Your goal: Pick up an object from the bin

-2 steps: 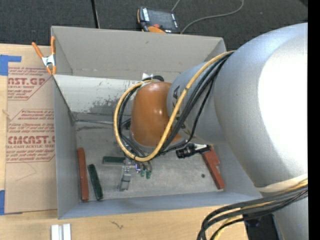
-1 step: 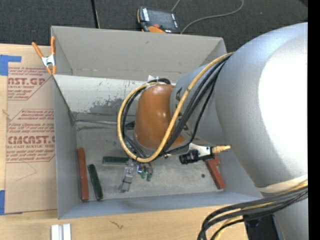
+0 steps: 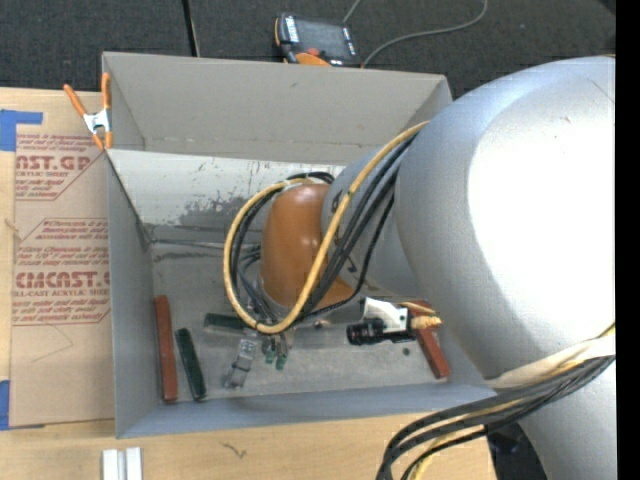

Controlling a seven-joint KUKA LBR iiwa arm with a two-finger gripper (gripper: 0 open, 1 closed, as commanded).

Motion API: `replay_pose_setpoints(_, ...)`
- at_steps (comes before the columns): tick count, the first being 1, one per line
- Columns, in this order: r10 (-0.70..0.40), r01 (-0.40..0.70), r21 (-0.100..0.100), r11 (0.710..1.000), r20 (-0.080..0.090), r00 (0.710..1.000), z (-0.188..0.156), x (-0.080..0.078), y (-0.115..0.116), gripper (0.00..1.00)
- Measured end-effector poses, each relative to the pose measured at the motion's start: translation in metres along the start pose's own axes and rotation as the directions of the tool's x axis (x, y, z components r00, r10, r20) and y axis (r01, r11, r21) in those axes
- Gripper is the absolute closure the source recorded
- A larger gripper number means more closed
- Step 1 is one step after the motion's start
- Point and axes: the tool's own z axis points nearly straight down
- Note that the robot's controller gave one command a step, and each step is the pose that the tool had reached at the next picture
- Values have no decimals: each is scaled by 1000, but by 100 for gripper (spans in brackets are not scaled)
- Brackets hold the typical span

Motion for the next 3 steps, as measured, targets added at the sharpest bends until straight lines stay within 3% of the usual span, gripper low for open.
replay_pose_setpoints(1,0,0,0,1000,0,1000,0,0,0,0)
replay_pose_setpoints(2,1,-1,0,1000,-2,1000,-1,0,1,100)
replay_pose_setpoints(3,0,0,0,1000,-1,1000,-25,0,1,100)
